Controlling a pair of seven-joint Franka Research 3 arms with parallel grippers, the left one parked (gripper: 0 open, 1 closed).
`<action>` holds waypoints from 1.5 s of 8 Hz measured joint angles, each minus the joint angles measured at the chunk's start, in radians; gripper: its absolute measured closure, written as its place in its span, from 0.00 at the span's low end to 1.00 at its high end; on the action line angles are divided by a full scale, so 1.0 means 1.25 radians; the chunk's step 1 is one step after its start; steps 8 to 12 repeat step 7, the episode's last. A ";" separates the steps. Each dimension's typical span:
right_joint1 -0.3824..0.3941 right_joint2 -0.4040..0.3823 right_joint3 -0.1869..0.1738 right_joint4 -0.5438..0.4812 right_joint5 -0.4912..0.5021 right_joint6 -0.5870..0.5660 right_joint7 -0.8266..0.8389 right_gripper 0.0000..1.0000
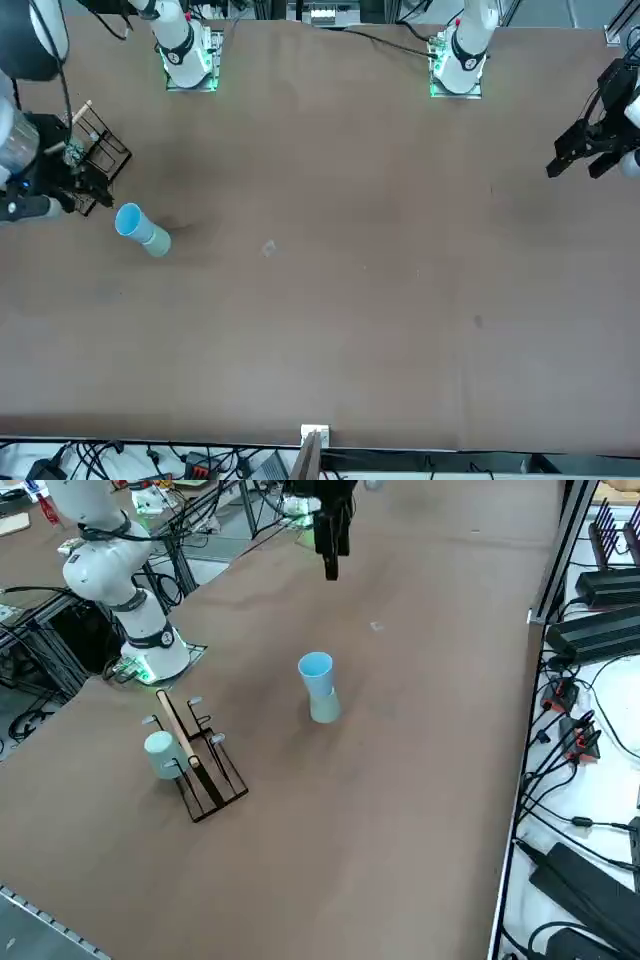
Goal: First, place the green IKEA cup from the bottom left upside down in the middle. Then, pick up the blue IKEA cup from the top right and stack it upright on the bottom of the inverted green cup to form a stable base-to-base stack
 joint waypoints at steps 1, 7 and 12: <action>-0.008 -0.016 0.006 0.005 0.010 -0.025 0.001 0.00; -0.037 -0.096 0.030 0.006 0.034 -0.102 0.085 0.00; -0.037 -0.096 0.030 0.006 0.034 -0.102 0.085 0.00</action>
